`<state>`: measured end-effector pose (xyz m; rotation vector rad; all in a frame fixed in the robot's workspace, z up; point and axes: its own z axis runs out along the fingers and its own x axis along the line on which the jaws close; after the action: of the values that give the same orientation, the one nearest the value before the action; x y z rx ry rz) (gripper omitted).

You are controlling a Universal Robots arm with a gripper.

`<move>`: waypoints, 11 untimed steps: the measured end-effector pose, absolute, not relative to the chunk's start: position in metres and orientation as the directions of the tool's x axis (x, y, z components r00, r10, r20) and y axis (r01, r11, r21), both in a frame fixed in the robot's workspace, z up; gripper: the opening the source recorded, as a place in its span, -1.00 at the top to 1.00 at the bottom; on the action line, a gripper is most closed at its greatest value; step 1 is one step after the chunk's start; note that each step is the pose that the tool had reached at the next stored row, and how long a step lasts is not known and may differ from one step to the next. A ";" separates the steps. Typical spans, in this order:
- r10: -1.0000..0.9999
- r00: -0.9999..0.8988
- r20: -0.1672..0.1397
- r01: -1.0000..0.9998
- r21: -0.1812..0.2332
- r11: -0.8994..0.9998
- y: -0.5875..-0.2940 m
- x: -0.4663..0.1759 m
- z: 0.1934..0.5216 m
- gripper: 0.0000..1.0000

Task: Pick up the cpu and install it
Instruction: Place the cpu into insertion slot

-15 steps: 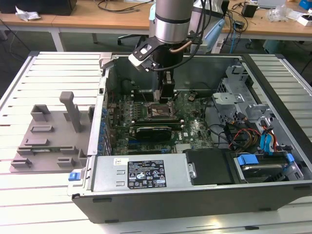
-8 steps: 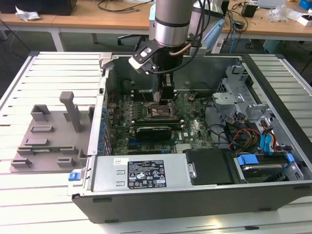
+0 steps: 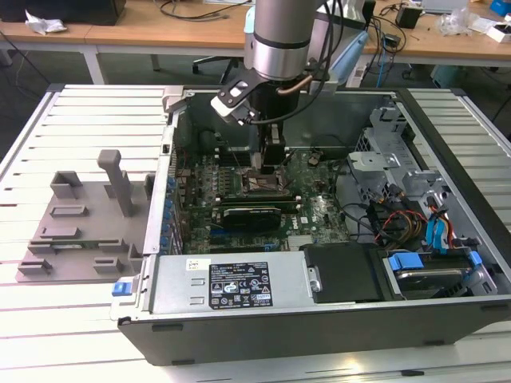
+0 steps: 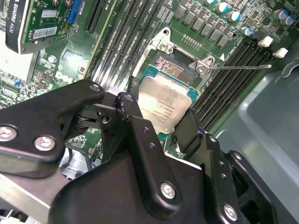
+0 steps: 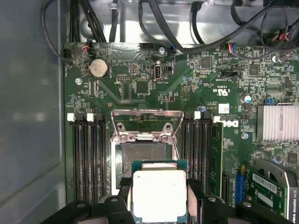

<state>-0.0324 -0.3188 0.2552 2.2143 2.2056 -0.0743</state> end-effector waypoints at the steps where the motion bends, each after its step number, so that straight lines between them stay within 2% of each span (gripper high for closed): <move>1: 0.999 0.003 -0.044 1.000 -0.023 -0.004 -0.319 -0.032 0.254 -0.10; 11: 0.999 0.003 -0.044 1.000 -0.023 -0.004 -0.319 -0.032 0.246 -0.10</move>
<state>-0.0324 -0.3188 0.2465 2.2143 2.2056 -0.0741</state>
